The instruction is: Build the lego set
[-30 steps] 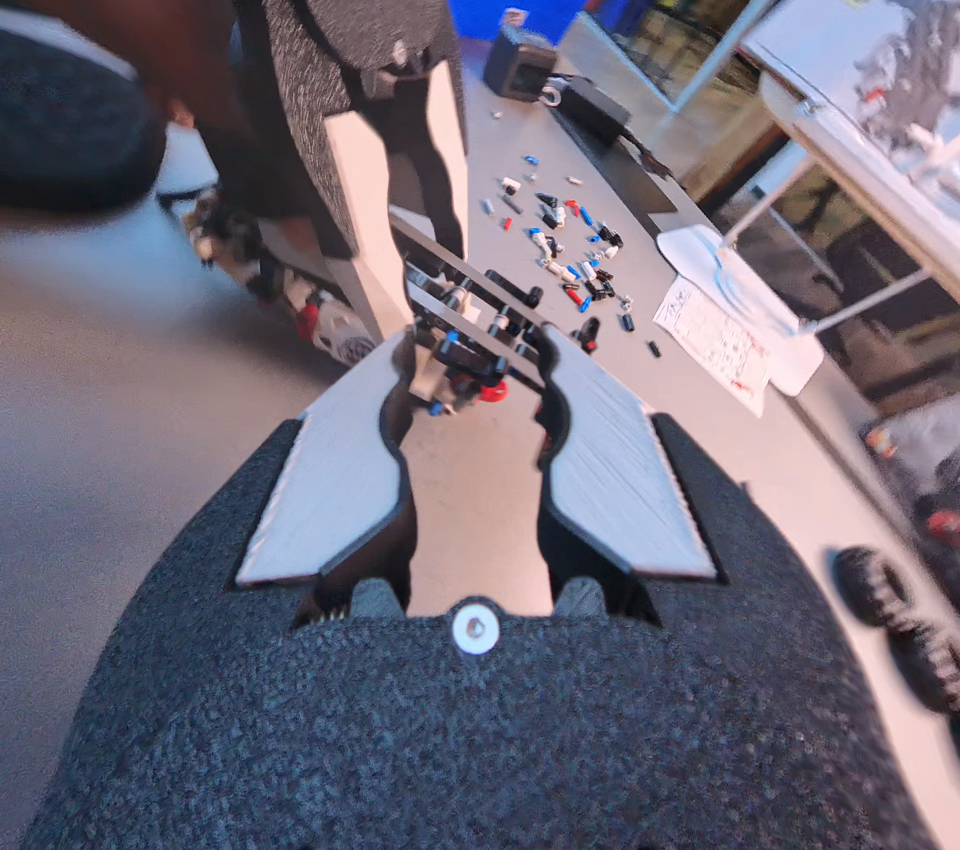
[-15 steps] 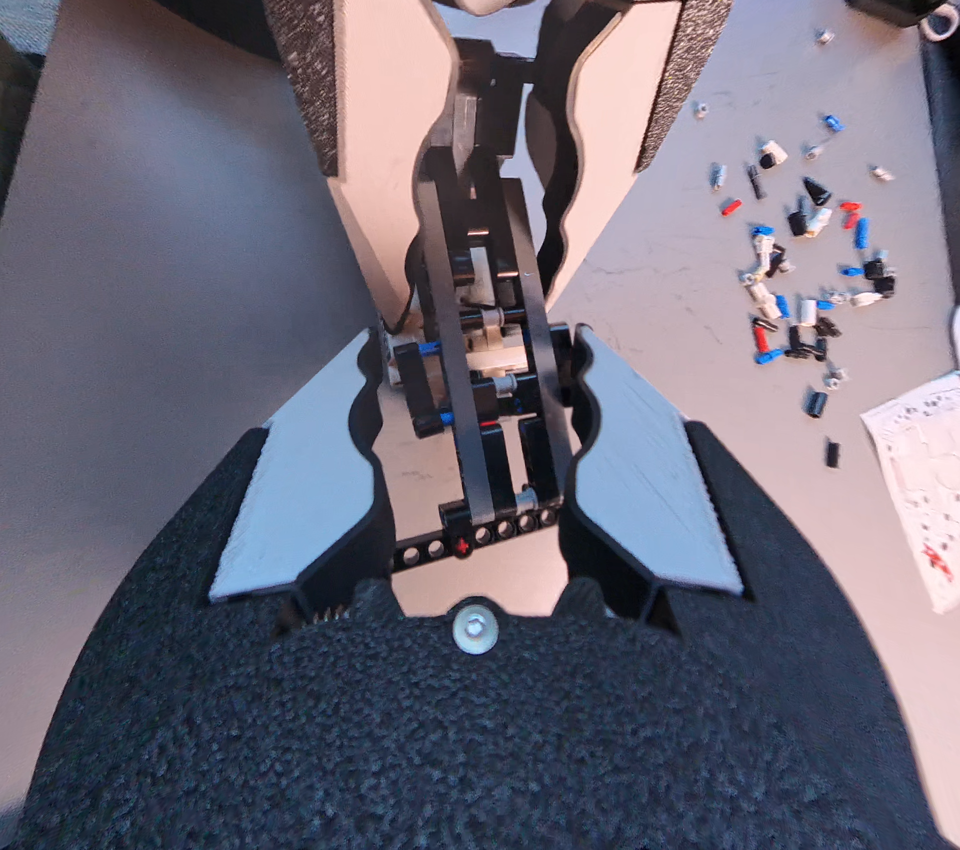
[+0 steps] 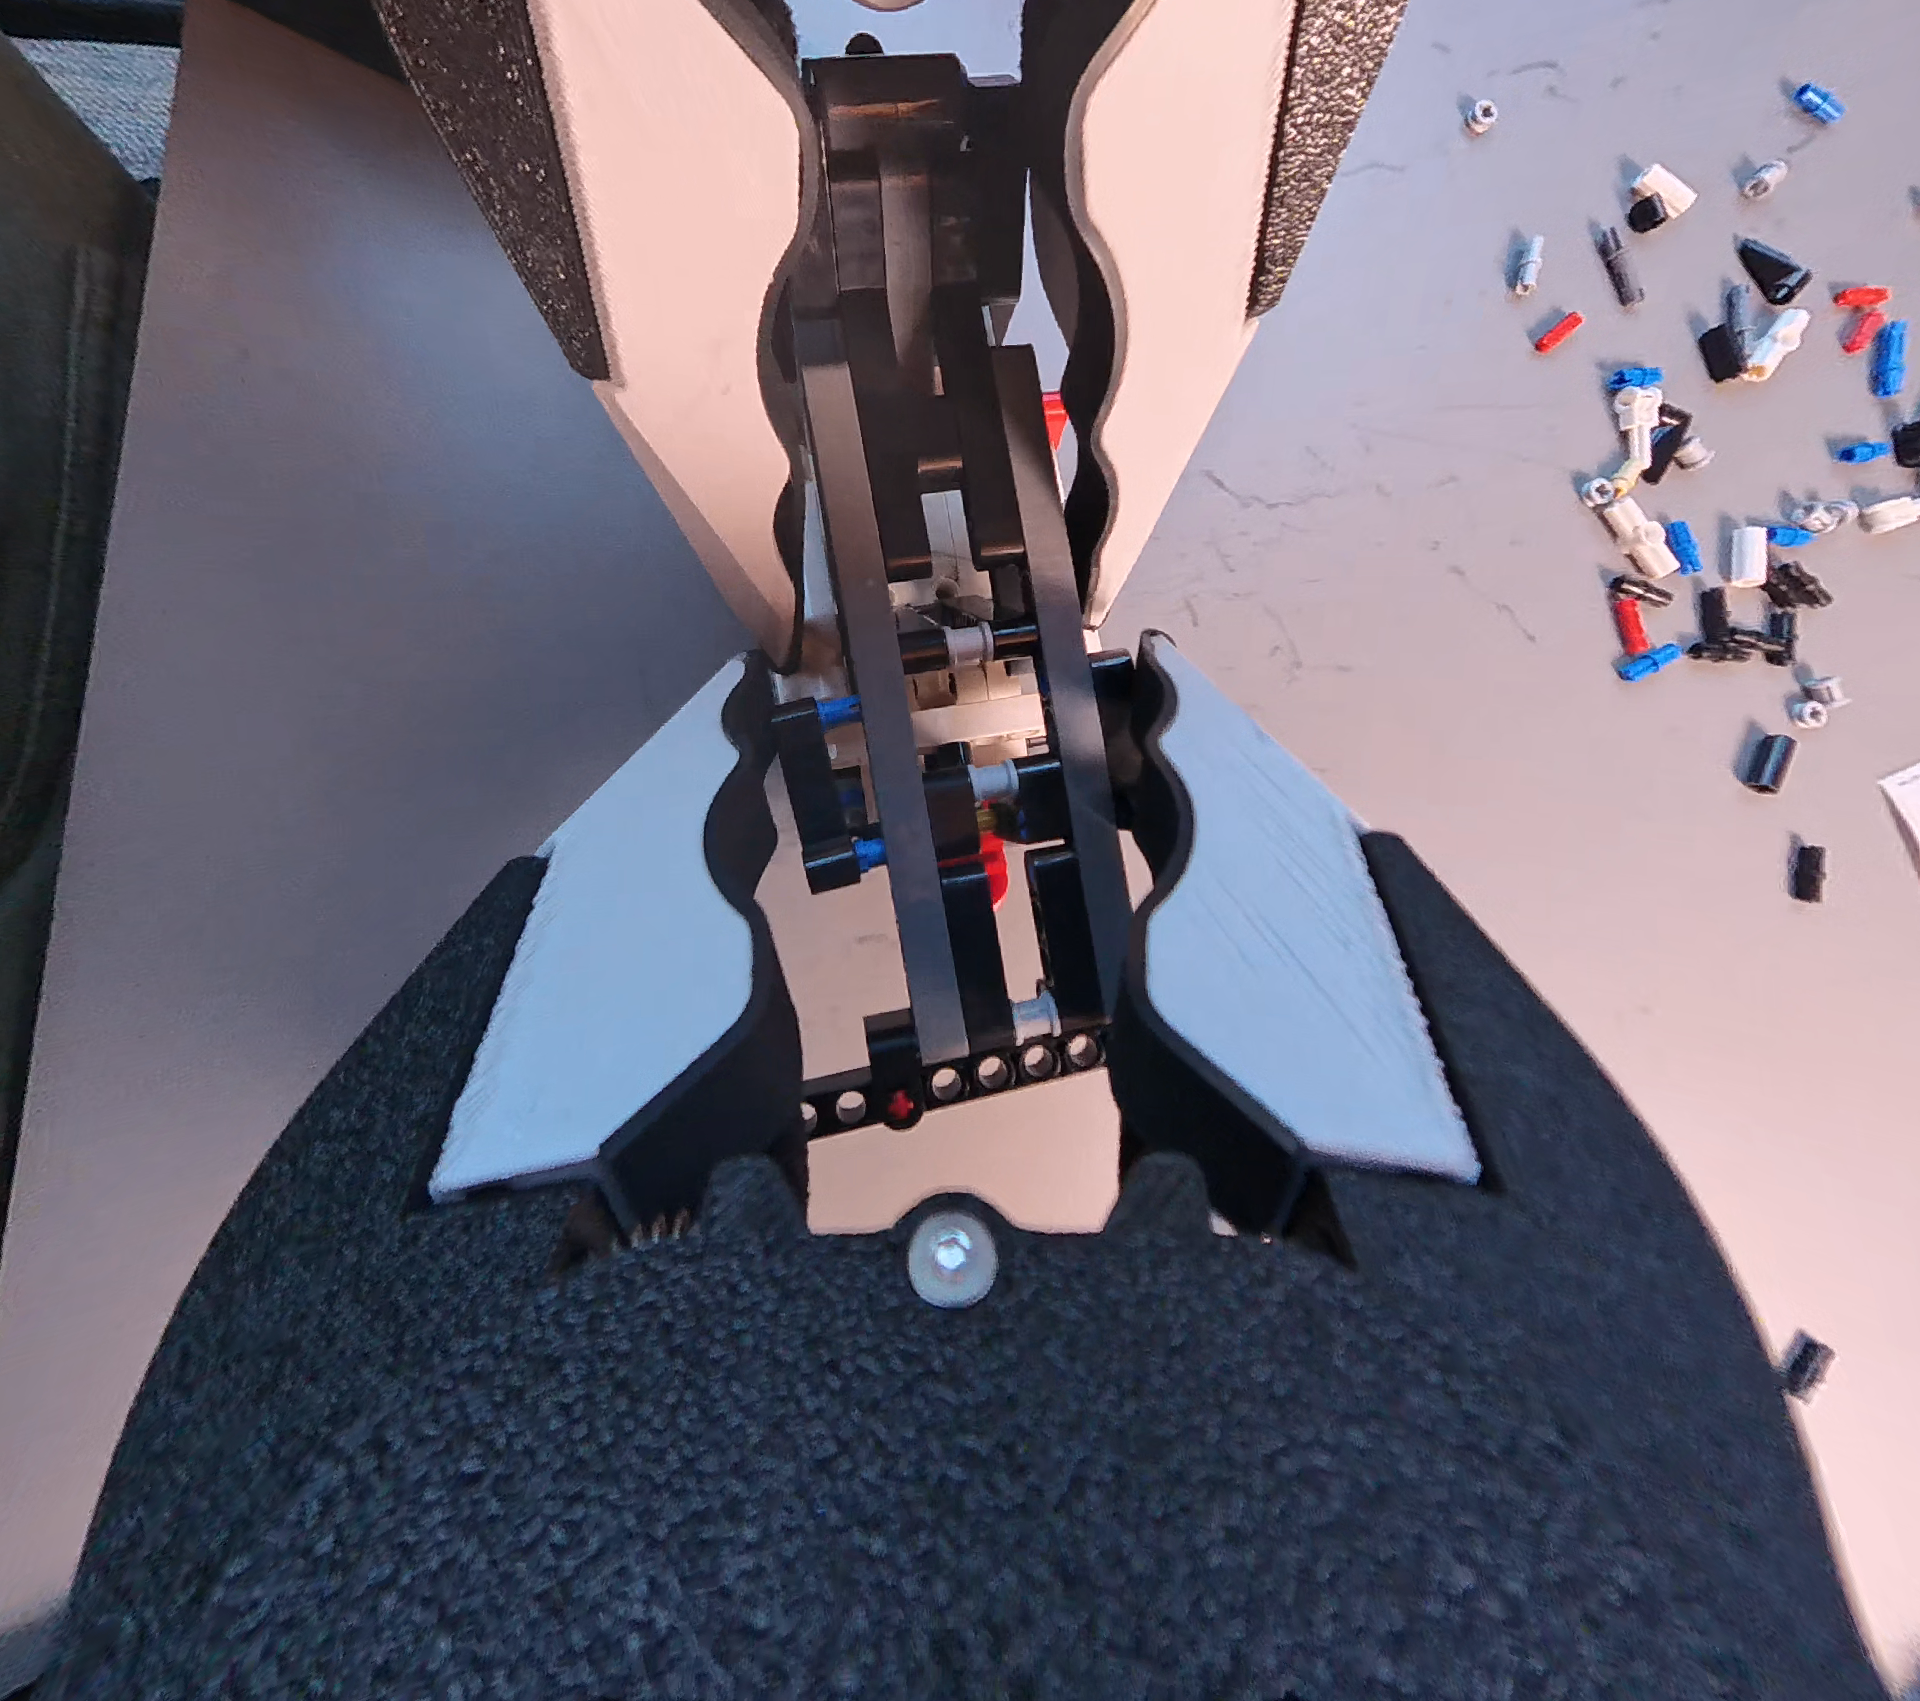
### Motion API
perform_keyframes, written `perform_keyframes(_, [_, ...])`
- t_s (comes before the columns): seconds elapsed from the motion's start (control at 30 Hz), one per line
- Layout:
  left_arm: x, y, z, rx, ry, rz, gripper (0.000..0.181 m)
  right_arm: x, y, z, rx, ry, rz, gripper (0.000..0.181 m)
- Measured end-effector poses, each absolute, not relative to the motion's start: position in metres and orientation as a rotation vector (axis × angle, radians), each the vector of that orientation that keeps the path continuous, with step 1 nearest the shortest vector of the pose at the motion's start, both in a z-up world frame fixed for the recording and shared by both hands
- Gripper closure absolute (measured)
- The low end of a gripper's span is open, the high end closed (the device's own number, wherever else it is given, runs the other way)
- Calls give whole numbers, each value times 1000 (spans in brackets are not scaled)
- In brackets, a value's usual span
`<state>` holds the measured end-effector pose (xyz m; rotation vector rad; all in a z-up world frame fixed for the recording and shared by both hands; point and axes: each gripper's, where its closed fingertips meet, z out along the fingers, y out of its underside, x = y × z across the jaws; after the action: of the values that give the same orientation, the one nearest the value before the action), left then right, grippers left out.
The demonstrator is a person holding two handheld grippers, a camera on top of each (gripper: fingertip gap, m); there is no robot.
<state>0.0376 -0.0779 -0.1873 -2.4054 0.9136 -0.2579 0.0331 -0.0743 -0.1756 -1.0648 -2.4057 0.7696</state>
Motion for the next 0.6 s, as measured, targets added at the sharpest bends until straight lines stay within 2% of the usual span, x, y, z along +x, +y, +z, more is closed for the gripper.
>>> perform_keyframes(0.27, [38, -77, -188, -2428, 932, -214, 125, 33, -75, -177, -1065, -2422, 701, 112])
perform_keyframes(0.6, [39, -78, -187, -2412, 906, -210, 126, 33, -77, -177, -1132, -2383, 813, 112])
